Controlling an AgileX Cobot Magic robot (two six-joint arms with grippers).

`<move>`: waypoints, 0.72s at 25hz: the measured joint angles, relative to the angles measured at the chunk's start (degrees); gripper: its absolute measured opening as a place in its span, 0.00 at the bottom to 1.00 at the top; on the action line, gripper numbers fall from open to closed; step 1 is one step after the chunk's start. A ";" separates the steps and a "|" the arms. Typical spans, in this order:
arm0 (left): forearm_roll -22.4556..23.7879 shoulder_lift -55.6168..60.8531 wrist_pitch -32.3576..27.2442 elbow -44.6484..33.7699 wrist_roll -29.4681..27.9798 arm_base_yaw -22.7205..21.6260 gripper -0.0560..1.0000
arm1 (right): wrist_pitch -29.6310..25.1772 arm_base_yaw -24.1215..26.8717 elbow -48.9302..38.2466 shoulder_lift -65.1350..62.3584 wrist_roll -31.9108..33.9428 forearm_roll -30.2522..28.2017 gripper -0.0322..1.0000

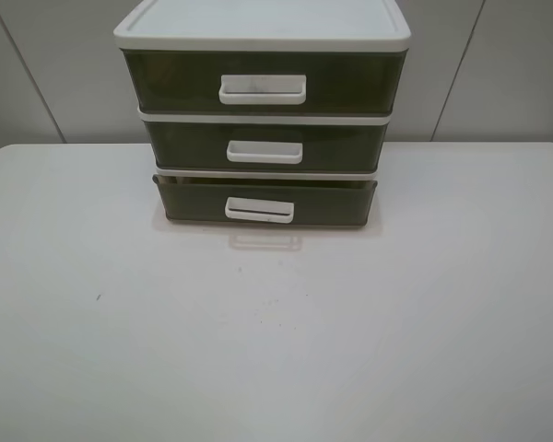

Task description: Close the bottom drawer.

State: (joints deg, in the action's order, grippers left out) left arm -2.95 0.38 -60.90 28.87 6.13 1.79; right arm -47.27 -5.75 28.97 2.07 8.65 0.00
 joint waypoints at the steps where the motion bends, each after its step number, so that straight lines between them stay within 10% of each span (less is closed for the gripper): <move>1: 0.00 0.00 0.00 0.00 0.00 0.00 0.73 | 0.00 0.00 0.00 -0.61 0.10 -0.81 0.72; 9: 0.00 0.00 0.00 0.00 0.00 0.00 0.73 | -0.56 0.00 0.13 -1.05 0.22 -1.67 0.72; 18: 0.05 0.00 0.00 0.00 0.00 0.00 0.73 | -15.22 -0.21 3.63 -1.11 0.22 -3.05 0.72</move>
State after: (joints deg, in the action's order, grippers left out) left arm -2.90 0.38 -60.90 28.87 6.13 1.79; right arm -62.49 -5.96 32.60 0.96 8.87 -3.05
